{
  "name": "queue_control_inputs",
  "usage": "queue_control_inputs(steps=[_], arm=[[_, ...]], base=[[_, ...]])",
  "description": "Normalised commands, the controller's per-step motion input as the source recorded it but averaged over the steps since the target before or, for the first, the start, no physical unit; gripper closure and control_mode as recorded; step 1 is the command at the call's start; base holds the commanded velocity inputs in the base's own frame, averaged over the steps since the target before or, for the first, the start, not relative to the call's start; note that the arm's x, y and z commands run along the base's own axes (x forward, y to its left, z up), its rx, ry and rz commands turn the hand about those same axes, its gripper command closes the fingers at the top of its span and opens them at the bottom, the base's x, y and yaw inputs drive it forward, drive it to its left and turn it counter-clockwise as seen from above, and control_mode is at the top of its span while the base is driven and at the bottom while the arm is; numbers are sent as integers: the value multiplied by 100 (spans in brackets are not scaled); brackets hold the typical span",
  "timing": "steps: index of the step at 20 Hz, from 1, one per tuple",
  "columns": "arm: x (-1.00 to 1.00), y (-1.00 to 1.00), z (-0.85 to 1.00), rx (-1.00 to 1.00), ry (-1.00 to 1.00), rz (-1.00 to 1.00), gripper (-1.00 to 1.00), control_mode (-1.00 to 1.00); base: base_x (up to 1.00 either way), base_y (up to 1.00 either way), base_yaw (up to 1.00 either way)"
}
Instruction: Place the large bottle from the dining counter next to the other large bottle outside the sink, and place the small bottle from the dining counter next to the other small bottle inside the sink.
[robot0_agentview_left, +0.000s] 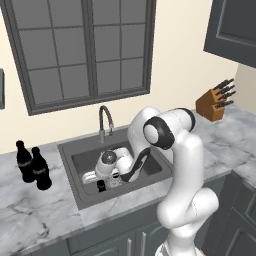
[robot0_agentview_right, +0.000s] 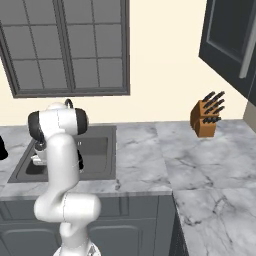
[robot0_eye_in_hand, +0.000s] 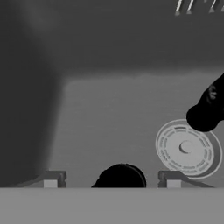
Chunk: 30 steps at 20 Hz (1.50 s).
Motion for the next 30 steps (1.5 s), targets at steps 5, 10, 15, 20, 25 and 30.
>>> queue_control_inputs(steps=[5,10,15,20,25,30], arm=[[0,0,14,0,2,0,-100,-100],[0,-4,42,2,0,0,-100,-100],[-2,-1,48,0,0,0,-100,-100],[-20,1,66,0,7,0,-100,-100],[-23,3,88,0,14,0,-100,-100],[0,0,100,0,9,-6,-100,-100]], base=[[0,0,0],[0,0,0],[0,0,0],[0,0,0],[0,0,0],[0,0,0]])
